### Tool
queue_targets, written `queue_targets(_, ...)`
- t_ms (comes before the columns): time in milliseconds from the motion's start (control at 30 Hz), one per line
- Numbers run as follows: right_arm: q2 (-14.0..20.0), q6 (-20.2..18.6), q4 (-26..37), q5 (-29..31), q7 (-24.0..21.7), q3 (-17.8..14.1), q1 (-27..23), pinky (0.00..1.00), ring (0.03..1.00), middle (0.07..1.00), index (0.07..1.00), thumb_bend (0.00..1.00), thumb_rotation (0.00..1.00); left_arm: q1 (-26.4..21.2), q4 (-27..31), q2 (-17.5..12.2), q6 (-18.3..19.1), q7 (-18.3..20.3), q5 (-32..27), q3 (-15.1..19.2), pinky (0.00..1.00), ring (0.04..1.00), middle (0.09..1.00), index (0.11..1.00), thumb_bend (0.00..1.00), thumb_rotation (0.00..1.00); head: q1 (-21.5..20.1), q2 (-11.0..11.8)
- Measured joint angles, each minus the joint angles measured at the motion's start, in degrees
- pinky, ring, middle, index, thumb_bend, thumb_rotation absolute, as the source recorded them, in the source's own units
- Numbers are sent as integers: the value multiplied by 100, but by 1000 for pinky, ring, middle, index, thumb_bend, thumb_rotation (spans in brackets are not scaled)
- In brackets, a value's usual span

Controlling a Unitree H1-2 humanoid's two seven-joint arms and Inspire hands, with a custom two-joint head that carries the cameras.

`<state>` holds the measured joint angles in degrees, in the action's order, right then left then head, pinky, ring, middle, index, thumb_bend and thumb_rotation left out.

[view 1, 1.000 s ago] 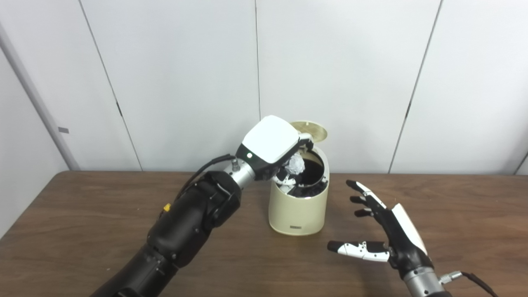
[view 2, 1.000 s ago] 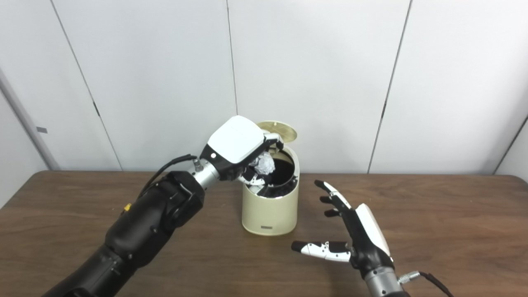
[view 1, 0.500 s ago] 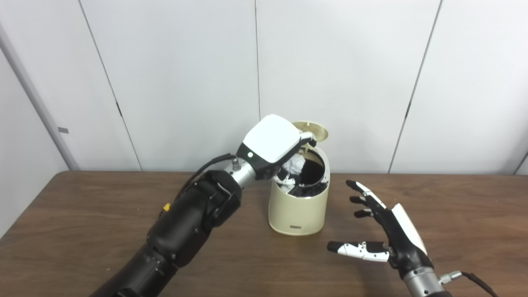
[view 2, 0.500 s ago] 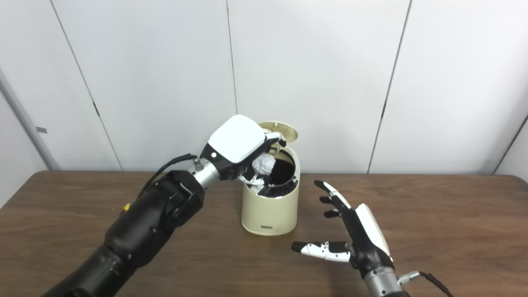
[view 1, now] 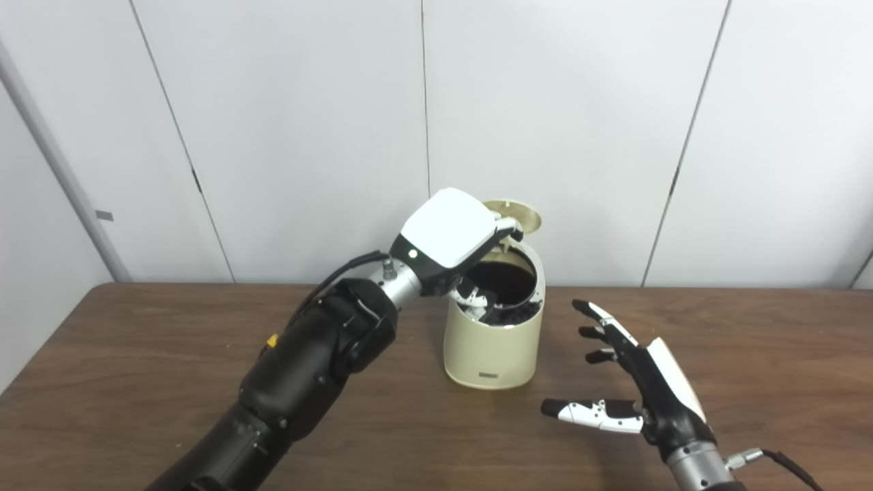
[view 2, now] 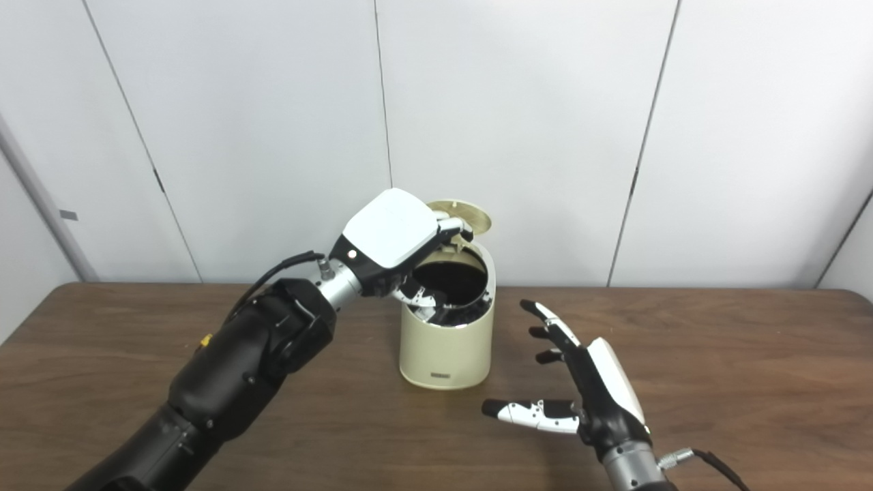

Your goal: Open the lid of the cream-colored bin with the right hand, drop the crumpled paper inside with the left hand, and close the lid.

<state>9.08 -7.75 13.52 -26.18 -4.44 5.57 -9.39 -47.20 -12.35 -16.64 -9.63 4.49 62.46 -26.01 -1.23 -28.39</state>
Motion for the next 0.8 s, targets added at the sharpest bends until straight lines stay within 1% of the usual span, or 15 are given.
queue_targets(100, 8, -10, 0, -7, 0, 8, 0, 687, 837, 923, 895, 793, 321, 4, 0, 1, -3, 6, -19, 18, 403, 514, 596, 691, 943, 200, 9, -17)
queue_targets(133, 8, -14, 0, -7, 0, 9, 0, 685, 836, 923, 894, 793, 318, 8, -2, 2, -12, -1, -30, 30, 381, 464, 534, 645, 907, 140, 9, -18)
queue_targets(167, 8, -16, 0, -6, 0, 9, 0, 684, 836, 923, 894, 793, 317, 12, -3, 5, -20, -20, -45, 41, 373, 447, 513, 630, 895, 119, 9, -18)
queue_targets(200, 8, -16, 0, -6, 0, 9, 0, 684, 834, 923, 894, 793, 316, 14, -8, 11, -31, -56, -65, 57, 353, 409, 495, 606, 730, 61, 9, -26)
queue_targets(233, 9, -17, 0, -6, 0, 9, -1, 682, 833, 923, 894, 792, 316, 17, -20, 21, -39, -124, -85, 70, 333, 380, 486, 550, 631, 31, 9, -26)
queue_targets(300, 13, -16, 0, -7, 0, 10, -1, 697, 835, 921, 895, 790, 316, 23, -84, 46, -66, -286, -183, 100, 289, 325, 461, 502, 542, 5, 9, -35)
queue_targets(333, 17, -16, 0, -4, 0, 10, -1, 705, 837, 922, 896, 791, 316, 24, -126, 51, -79, -352, -194, 102, 275, 315, 432, 507, 530, 2, 9, -35)
queue_targets(400, 27, -16, 0, 15, 1, 0, 0, 717, 837, 922, 897, 790, 315, 62, -135, 51, -110, -455, -227, 109, 266, 316, 417, 513, 522, 0, 9, -35)
queue_targets(533, 45, -13, 0, 72, 6, -23, -1, 734, 837, 920, 894, 787, 288, 172, -134, 45, -141, -582, -238, 131, 267, 326, 422, 518, 520, 0, 18, -53)
queue_targets(700, 71, 7, -2, 198, 8, -71, -2, 751, 837, 920, 891, 790, 301, 313, -105, -15, -185, -769, -237, 214, 294, 356, 433, 521, 520, 0, 53, -70)
queue_targets(800, 118, 19, -8, 247, 8, -99, -2, 747, 835, 921, 893, 787, 309, 409, 56, -83, -176, -849, -235, 279, 303, 363, 433, 523, 519, 0, 70, -70)
